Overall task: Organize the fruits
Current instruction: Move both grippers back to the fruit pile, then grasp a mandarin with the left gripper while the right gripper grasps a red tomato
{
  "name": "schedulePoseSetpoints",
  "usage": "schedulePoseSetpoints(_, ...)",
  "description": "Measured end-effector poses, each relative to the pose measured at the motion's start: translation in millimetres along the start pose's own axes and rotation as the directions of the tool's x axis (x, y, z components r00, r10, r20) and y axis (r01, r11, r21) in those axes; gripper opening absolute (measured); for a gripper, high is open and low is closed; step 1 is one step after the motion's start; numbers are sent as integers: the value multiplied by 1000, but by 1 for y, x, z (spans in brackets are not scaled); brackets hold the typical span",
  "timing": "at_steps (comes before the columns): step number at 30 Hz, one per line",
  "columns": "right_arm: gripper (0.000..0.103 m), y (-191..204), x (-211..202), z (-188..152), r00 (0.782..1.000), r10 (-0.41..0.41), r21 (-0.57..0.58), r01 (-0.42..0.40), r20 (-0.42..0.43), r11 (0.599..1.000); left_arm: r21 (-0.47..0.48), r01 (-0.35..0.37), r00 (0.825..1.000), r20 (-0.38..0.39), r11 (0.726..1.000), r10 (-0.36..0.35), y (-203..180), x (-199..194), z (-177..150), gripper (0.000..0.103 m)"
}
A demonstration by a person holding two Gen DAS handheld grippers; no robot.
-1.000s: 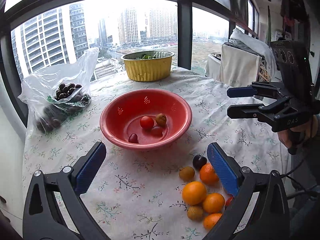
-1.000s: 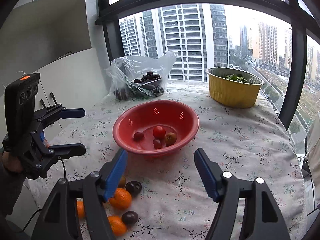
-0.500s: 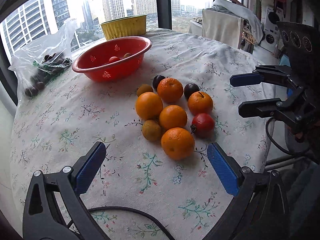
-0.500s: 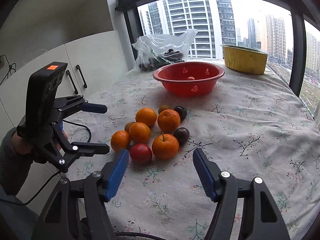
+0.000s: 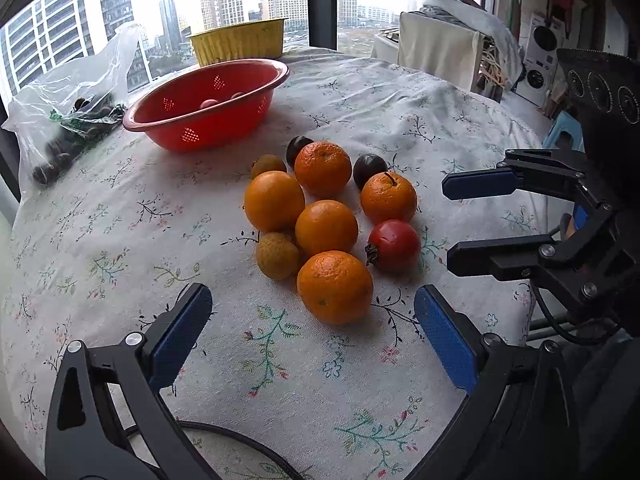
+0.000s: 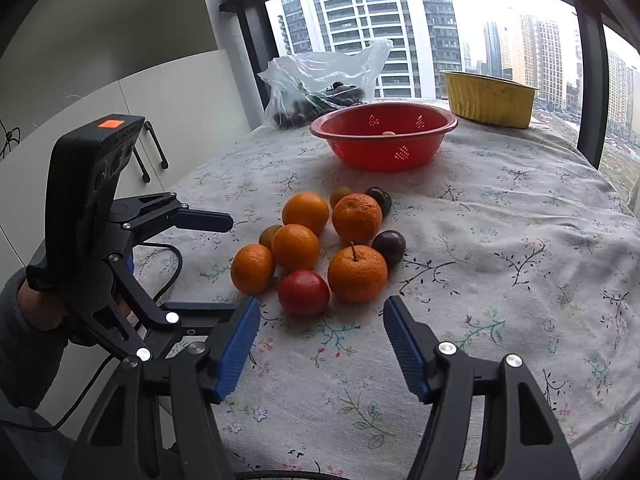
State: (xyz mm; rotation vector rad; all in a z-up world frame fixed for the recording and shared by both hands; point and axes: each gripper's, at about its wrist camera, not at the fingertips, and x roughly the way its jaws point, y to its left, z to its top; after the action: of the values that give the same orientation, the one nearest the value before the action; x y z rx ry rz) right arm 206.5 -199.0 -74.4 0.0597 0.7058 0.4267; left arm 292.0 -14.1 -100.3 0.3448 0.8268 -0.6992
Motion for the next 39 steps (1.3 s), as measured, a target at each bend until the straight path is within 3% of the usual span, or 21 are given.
schedulePoseSetpoints(4, 57, -3, 2, 0, 1000, -6, 18, 6, -15, 1000, 13, 17, 1000, -3, 1000, -17, -1, 0, 1, 97)
schedulePoseSetpoints(7, 54, -3, 4, -1, 1000, -7, 22, 7, -24, 1000, 15, 33, 999, -12, 999, -32, -1, 1, 0, 85)
schedulePoseSetpoints(9, 52, -1, 5, -1, 1000, -5, 16, 6, -29, 1000, 13, 45, 999, -16, 999, -45, -1, 3, 1, 70)
schedulePoseSetpoints(14, 52, 1, 8, -2, 999, -4, 16, 5, -39, 1000, 5, 67, 997, -27, 998, -67, 0, 7, 1, 50)
schedulePoseSetpoints(17, 52, 1, 11, -1, 999, -4, 18, 5, -44, 1000, 4, 79, 997, -25, 997, -79, -1, 7, -1, 48)
schedulePoseSetpoints(18, 52, 1, 11, -1, 999, -3, 19, 4, -45, 1000, 2, 85, 996, -24, 996, -85, -1, 7, -1, 38)
schedulePoseSetpoints(28, 51, 5, 20, -2, 998, 4, 28, -2, -68, 1000, -22, 106, 994, -10, 994, -106, 5, 5, -3, 35)
schedulePoseSetpoints(39, 45, 9, 31, 5, 996, 15, 53, -11, -87, 999, -52, 84, 996, 10, 995, -83, 16, -16, -18, 35)
